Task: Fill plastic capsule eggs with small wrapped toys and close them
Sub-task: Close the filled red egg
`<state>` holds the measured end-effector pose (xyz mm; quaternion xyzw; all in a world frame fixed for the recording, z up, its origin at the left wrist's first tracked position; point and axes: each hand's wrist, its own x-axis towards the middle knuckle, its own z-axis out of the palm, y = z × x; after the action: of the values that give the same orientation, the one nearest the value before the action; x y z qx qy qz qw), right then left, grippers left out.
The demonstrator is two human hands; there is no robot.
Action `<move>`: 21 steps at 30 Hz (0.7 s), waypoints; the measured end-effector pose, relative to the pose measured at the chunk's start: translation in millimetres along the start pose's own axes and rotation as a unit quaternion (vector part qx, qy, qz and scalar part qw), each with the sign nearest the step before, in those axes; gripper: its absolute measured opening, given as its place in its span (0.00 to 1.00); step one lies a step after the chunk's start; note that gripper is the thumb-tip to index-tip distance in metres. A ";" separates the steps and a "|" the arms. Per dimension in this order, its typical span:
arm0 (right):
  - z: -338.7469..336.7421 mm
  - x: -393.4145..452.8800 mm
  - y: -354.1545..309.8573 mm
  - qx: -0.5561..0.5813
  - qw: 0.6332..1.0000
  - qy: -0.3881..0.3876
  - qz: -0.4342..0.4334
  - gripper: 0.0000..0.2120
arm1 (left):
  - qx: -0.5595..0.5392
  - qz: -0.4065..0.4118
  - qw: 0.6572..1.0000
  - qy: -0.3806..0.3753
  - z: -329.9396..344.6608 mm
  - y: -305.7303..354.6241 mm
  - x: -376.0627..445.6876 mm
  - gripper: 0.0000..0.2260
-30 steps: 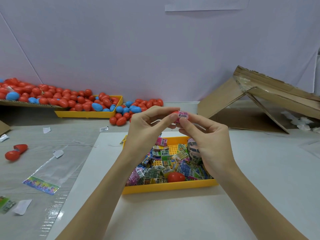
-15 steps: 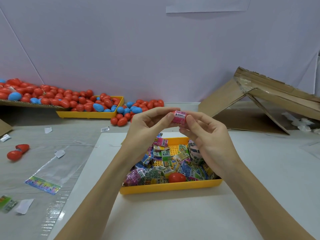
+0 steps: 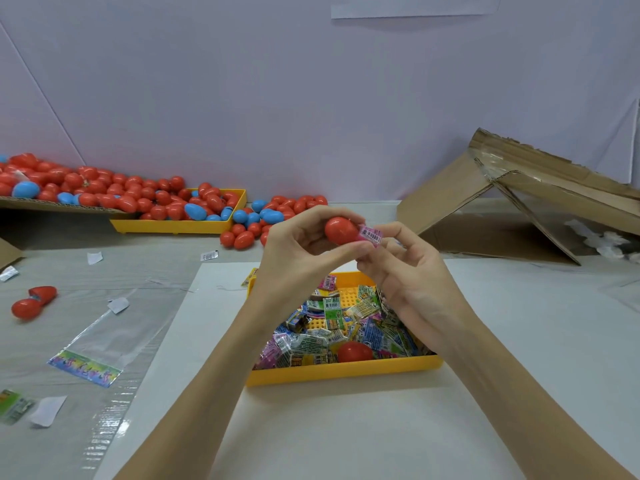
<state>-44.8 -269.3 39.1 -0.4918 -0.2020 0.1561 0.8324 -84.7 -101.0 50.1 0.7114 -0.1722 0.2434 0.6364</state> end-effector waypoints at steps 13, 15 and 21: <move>-13.9 1.8 -9.2 -0.198 0.977 0.084 -0.003 0.17 | 0.011 -0.107 0.990 -0.093 -9.2 -1.0 1.8 0.20; -14.8 2.2 -8.4 -0.215 0.973 0.083 -0.002 0.14 | -0.009 -0.120 0.988 -0.100 -11.0 -1.1 1.7 0.19; -12.9 -0.2 -7.5 -0.262 0.961 0.085 -0.018 0.08 | 0.032 -0.117 0.985 -0.124 -11.7 2.0 0.5 0.18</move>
<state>-38.1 -282.7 40.1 -0.7003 -0.1733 0.0406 0.6913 -86.9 -89.7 52.9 0.7716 -0.1573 0.0828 0.6108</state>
